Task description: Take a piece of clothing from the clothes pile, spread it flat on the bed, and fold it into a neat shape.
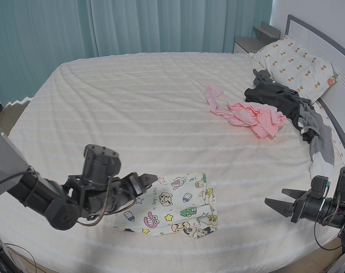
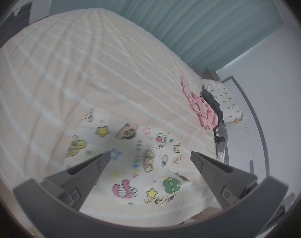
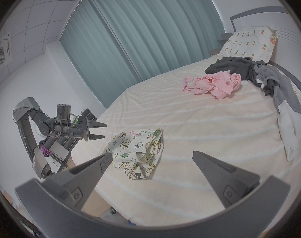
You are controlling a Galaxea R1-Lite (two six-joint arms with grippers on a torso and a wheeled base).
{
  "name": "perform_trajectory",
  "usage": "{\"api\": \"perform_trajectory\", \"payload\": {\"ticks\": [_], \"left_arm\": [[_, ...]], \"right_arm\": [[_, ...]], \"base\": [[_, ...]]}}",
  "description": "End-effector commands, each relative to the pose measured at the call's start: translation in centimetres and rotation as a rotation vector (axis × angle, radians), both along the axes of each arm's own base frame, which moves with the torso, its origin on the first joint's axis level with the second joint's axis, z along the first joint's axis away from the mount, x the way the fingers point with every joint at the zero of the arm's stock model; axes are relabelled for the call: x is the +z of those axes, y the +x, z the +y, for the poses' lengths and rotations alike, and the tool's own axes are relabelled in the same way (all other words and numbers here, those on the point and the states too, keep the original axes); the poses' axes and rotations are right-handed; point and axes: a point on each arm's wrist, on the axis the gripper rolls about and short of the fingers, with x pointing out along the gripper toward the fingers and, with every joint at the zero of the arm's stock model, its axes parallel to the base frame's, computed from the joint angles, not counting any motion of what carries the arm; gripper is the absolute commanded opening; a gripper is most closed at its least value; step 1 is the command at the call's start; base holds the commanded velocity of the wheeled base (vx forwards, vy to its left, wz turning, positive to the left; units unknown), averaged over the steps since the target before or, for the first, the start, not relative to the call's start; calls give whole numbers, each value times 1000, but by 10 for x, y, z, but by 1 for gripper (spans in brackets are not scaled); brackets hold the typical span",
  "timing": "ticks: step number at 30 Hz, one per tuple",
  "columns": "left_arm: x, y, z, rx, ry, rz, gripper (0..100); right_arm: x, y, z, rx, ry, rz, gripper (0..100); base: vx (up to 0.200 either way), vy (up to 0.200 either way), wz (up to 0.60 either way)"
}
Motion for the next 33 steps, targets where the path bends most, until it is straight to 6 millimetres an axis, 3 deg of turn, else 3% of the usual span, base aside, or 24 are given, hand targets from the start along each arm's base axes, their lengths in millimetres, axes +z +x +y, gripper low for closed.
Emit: {"api": "perform_trajectory", "payload": {"ticks": [1, 4, 7, 12, 19, 33], "left_arm": [[-2, -45, 64, 115, -144, 8, 100], [-20, -66, 74, 119, -175, 36, 100], [-19, -64, 73, 120, -214, 3, 100], [-26, -62, 72, 108, -211, 34, 100], [-36, -57, 73, 128, -208, 62, 100], [-49, -60, 77, 124, -248, 71, 100]], "right_arm": [[-7, -8, 8, 54, -14, 60, 100], [-9, -10, 15, 100, -17, 72, 100], [-8, -10, 24, 148, -16, 63, 100], [2, 16, 46, 192, -1, 3, 100], [-27, 18, 50, 196, -33, 147, 100], [-37, 18, 58, 222, -24, 147, 100]], "base": [[0, 0, 0], [0, 0, 0], [0, 0, 0], [-80, 0, 0], [0, 0, 0], [0, 0, 0]]}}
